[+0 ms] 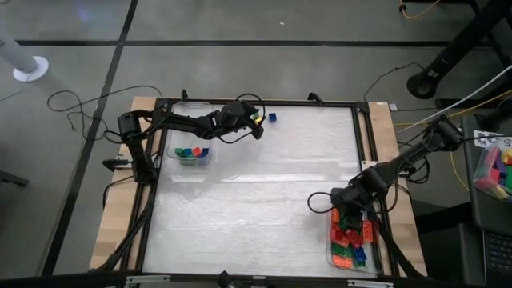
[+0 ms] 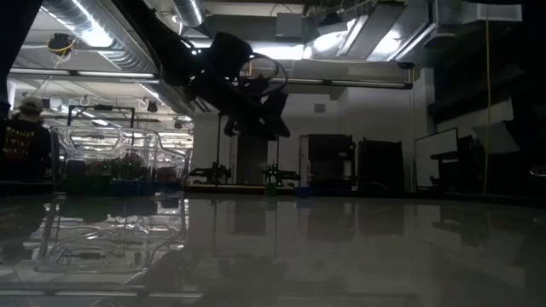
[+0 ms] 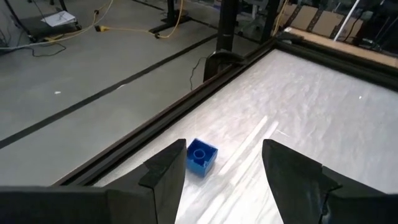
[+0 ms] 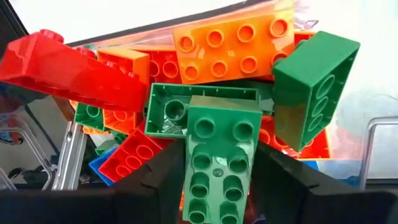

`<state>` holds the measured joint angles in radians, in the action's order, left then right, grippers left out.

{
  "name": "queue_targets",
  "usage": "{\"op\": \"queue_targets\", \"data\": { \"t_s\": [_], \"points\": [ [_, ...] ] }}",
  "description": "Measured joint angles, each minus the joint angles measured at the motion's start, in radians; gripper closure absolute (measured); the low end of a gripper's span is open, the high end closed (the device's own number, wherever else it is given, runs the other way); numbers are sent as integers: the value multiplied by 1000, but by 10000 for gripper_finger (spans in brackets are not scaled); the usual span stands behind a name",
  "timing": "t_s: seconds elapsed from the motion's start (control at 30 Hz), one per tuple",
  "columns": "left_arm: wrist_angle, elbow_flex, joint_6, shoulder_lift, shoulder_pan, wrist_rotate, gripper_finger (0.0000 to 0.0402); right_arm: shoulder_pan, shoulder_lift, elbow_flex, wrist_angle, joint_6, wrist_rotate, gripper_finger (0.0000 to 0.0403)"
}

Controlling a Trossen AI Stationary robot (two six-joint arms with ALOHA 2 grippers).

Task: Sort blocks by size
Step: Put the 8 stud green game piece into the bottom transparent bin, then put the 4 stud green game piece into the top transparent bin

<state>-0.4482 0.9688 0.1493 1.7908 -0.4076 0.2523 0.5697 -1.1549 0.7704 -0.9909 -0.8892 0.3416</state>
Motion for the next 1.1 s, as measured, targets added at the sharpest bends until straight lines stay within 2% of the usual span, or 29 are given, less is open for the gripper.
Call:
{"op": "queue_targets", "data": {
  "t_s": [0.47, 0.6, 0.67, 0.77, 0.9, 1.1],
  "points": [
    [19, 0, 0, 0, 0, 0, 204, -1, 0, 0, -15, -49, 10, 228],
    [19, 0, 0, 0, 0, 0, 204, -8, 4, 1, -23, 8, 65, 228],
    [17, 0, 0, 0, 0, 0, 204, -9, 24, 1, -23, 32, 57, 228],
    [18, 0, 1, 0, 0, 0, 204, -11, 84, 27, -62, 107, -70, 228],
    [17, 0, 6, 0, 0, 0, 204, -14, 188, 77, -131, 193, -340, 228],
    [-18, 0, 27, 5, 0, 4, 204, -14, 377, 56, -59, 378, -726, 228]
  ]
}}
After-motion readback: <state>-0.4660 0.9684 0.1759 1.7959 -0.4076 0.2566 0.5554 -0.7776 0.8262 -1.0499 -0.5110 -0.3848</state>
